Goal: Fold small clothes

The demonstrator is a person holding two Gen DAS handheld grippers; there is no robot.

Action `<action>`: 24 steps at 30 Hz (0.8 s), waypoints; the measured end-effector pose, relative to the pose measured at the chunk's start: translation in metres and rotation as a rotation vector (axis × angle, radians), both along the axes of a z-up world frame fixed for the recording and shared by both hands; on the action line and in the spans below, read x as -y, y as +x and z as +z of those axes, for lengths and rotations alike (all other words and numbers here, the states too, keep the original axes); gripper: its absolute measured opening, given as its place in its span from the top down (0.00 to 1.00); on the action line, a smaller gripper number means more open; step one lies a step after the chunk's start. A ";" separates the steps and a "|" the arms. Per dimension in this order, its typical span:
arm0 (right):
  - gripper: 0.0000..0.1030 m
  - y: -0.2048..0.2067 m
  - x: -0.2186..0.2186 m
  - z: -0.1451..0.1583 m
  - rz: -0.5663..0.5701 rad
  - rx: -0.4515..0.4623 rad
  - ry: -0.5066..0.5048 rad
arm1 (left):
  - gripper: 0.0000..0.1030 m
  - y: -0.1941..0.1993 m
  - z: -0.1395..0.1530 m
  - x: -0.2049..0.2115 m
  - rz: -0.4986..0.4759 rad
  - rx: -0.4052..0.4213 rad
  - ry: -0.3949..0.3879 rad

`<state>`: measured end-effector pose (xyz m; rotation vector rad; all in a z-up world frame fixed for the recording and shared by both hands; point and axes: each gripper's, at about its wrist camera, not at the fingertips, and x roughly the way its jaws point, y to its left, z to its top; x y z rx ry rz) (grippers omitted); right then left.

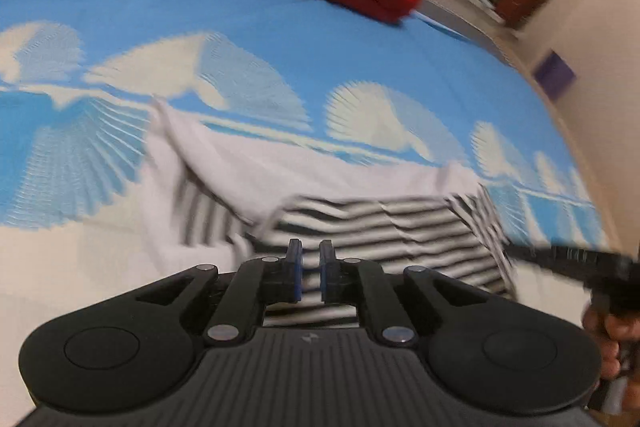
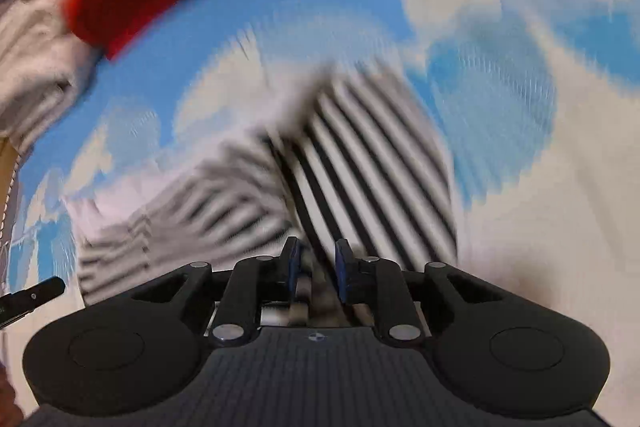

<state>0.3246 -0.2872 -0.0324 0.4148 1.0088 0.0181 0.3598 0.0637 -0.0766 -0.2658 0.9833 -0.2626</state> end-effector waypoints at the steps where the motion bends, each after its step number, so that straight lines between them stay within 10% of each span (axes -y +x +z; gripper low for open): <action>1: 0.79 -0.003 -0.004 0.010 0.023 0.061 -0.002 | 0.91 0.001 -0.008 0.003 -0.008 -0.034 0.000; 5: 0.69 0.001 -0.023 -0.008 0.189 -0.025 0.096 | 0.94 0.003 -0.058 -0.003 -0.015 -0.256 0.139; 7: 0.73 0.001 -0.027 -0.034 0.191 -0.165 -0.010 | 0.93 0.000 -0.048 -0.005 -0.008 -0.230 0.127; 12: 0.73 -0.016 -0.034 -0.013 0.223 -0.007 -0.007 | 0.83 -0.017 -0.025 0.007 -0.084 -0.121 0.081; 15: 0.69 -0.028 -0.039 -0.027 0.284 -0.064 -0.031 | 0.80 -0.031 -0.050 0.014 -0.120 -0.183 0.206; 19: 0.71 -0.050 -0.039 -0.015 0.233 -0.077 -0.108 | 0.75 -0.070 -0.009 0.017 -0.098 -0.041 0.274; 24: 0.70 -0.102 -0.021 0.083 0.188 0.184 -0.107 | 0.50 -0.135 0.085 0.011 -0.054 0.257 0.250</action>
